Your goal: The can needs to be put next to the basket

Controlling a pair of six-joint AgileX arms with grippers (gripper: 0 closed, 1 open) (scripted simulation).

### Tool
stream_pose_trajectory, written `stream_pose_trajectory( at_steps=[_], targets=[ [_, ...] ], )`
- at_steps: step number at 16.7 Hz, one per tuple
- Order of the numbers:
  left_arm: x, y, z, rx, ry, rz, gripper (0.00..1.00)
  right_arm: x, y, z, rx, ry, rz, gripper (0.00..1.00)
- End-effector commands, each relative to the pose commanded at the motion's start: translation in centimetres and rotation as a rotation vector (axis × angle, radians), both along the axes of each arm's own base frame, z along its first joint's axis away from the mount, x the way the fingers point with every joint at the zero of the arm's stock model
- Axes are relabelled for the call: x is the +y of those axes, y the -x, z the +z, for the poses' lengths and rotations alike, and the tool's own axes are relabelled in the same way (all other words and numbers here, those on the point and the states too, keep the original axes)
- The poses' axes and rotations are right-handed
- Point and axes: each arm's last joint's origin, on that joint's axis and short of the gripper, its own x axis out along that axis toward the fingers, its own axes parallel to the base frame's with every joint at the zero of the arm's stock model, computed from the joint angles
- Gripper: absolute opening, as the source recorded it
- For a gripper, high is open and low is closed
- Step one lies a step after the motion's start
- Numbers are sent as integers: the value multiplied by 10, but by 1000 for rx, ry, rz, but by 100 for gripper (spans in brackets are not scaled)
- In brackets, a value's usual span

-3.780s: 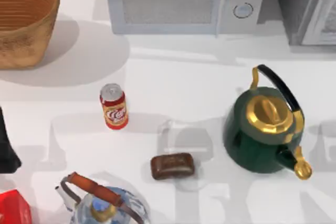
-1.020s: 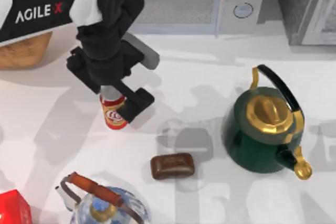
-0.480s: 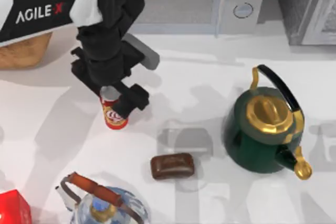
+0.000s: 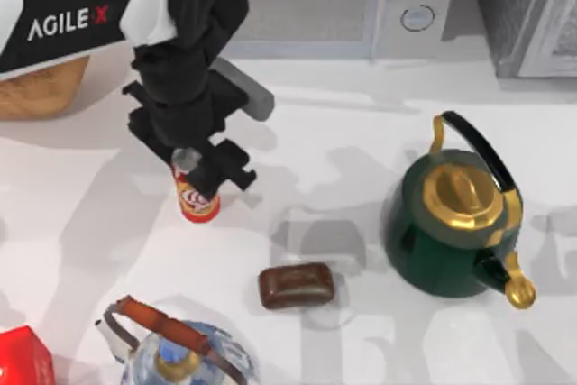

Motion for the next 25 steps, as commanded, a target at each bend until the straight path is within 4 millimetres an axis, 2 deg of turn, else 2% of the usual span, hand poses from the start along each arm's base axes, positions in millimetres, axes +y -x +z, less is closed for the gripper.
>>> stream_pose_trajectory(
  at_steps=[9, 11, 14, 17, 19, 21, 23, 25],
  targets=[
    [1, 0, 2, -2, 2, 3, 0, 0, 0, 0, 0, 0, 0, 100],
    [13, -3, 19, -24, 20, 40, 0, 0, 0, 0, 0, 0, 0, 100],
    [52, -3, 60, -70, 50, 157, 0, 0, 0, 0, 0, 0, 0, 100],
    [110, 3, 75, -67, 43, 377, 0, 0, 0, 0, 0, 0, 0, 100],
    [149, 8, 70, -59, 29, 544, 0, 0, 0, 0, 0, 0, 0, 100],
    [178, 10, 52, -43, 13, 680, 0, 0, 0, 0, 0, 0, 0, 100],
    [194, 9, 28, -14, 0, 763, 0, 0, 0, 0, 0, 0, 0, 100],
    [197, 7, 20, -5, -3, 785, 0, 0, 0, 0, 0, 0, 0, 100]
  ],
)
